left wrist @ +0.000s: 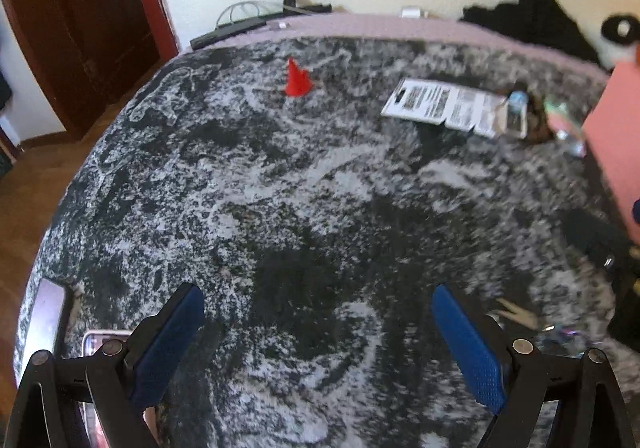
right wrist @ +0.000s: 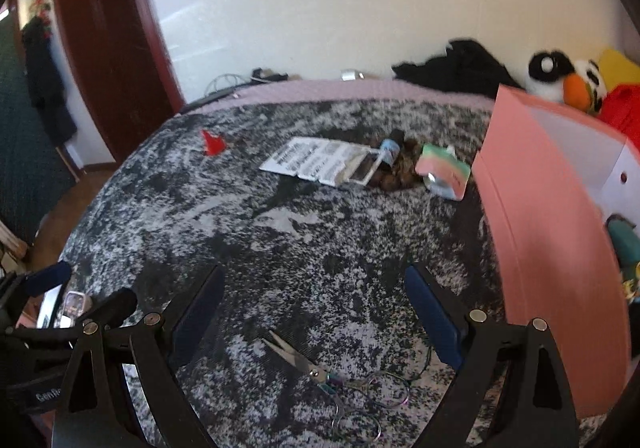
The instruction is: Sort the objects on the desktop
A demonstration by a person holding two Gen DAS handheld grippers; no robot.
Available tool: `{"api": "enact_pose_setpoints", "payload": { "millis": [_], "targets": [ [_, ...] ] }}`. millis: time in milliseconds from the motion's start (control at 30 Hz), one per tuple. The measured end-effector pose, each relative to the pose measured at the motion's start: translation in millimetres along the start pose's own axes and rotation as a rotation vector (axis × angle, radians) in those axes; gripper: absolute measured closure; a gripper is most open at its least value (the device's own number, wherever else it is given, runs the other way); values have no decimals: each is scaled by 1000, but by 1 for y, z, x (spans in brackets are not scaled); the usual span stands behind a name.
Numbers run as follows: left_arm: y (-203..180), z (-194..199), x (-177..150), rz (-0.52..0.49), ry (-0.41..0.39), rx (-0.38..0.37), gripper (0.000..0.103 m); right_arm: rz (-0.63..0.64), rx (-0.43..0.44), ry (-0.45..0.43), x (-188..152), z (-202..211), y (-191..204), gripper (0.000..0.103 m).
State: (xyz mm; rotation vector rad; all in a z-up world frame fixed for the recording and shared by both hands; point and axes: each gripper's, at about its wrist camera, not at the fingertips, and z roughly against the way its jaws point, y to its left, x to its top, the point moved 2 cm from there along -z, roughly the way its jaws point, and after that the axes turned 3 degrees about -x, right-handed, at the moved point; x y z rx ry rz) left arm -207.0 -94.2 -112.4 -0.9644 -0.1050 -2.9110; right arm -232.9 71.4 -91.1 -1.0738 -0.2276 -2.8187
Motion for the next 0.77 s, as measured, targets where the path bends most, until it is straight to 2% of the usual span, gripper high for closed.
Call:
{"api": "enact_pose_setpoints", "payload": {
  "millis": [133, 400, 467, 533, 600, 667, 767],
  "targets": [
    [-3, -16, 7, -15, 12, -1, 7, -17, -23, 25, 3, -19, -6, 9],
    [-16, -31, 17, -12, 16, -72, 7, 4, -51, 42, 3, -38, -11, 9],
    [-16, -31, 18, -4, 17, -59, 2, 6, -56, 45, 2, -41, -12, 9],
    [-15, -31, 18, 8, 18, -75, 1, 5, -51, 51, 2, -43, -13, 9],
    [-12, -26, 18, 29, -15, -105, 2, 8, -48, 54, 2, -44, -12, 9],
    [-11, -20, 18, 24, -62, -96, 3, 18, -46, 55, 1, -44, -9, 9],
    [-14, -13, 20, -19, -92, -90, 3, 37, -48, 58, -2, -44, -5, 9]
  ]
}}
